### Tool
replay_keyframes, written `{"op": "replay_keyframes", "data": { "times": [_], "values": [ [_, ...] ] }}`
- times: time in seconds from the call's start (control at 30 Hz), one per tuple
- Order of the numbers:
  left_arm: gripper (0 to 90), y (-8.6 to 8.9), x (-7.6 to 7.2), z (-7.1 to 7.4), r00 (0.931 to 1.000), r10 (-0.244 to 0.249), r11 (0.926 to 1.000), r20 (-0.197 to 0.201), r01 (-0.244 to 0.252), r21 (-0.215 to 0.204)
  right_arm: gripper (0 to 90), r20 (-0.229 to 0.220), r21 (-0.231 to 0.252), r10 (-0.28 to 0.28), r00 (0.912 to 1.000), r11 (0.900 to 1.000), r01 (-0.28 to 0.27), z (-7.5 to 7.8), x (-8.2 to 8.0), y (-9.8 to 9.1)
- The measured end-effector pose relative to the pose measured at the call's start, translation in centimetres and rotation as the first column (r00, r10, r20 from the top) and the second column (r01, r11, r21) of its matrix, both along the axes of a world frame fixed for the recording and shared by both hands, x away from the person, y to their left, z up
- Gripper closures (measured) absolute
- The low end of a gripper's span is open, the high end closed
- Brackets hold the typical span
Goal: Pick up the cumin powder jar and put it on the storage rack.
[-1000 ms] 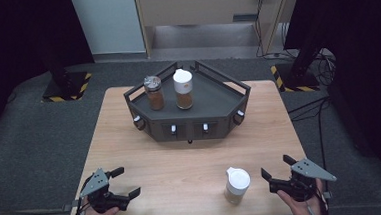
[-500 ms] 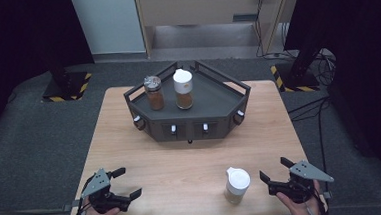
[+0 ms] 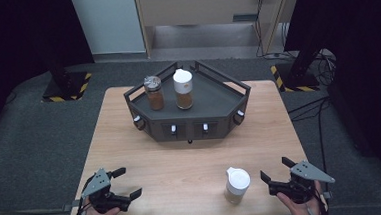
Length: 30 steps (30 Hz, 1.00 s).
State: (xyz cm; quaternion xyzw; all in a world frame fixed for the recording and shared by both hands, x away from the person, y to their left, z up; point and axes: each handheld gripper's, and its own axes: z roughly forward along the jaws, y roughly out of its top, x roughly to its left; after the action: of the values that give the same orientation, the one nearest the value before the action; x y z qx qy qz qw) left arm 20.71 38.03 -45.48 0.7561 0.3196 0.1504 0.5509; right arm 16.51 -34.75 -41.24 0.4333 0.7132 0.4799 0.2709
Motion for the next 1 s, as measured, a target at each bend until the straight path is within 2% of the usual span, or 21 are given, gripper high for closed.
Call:
{"op": "replay_keyframes", "data": {
  "times": [0.33,0.4,0.53,0.6,0.77,0.87,1.0],
  "values": [
    [0.0,-0.1,0.0,0.0,1.0,0.0,1.0,0.0,0.0,0.004,5.5,0.026,0.032,-0.018,0.9995,0.9994,0.017,0.2,-0.4,-0.4],
    [0.0,-0.1,0.0,0.0,1.0,0.001,1.0,-0.001,-0.001,0.003,5.4,0.036,0.029,-0.025,0.999,0.9993,0.024,0.6,-0.6,-0.5],
    [0.0,-0.1,0.0,0.0,1.0,0.002,1.0,-0.002,-0.002,0.006,5.7,0.06,0.054,-0.024,0.9979,0.9983,0.02,1.7,-1.0,-0.9],
    [0.0,-0.1,0.0,0.1,1.0,0.001,1.0,-0.002,-0.001,0.006,5.8,0.071,0.066,-0.02,0.9973,0.9977,0.015,2.1,-1.1,-1.2],
    [0.0,0.0,0.1,0.0,1.0,0.001,1.0,-0.004,-0.001,0.003,5.4,0.061,0.088,-0.004,0.9981,0.9961,-0.001,3.1,-1.0,-1.5],
    [0.0,0.0,0.1,0.0,1.0,0.002,1.0,-0.005,-0.002,0.005,5.3,0.046,0.105,0.018,0.9988,0.9942,-0.023,3.7,-0.9,-1.6],
    [0.0,0.0,0.2,-0.1,1.0,0.0,1.0,-0.006,0.0,0.003,5.3,0.054,0.108,0.055,0.997,0.9923,-0.06,4.5,-1.2,-1.2]
  ]
}}
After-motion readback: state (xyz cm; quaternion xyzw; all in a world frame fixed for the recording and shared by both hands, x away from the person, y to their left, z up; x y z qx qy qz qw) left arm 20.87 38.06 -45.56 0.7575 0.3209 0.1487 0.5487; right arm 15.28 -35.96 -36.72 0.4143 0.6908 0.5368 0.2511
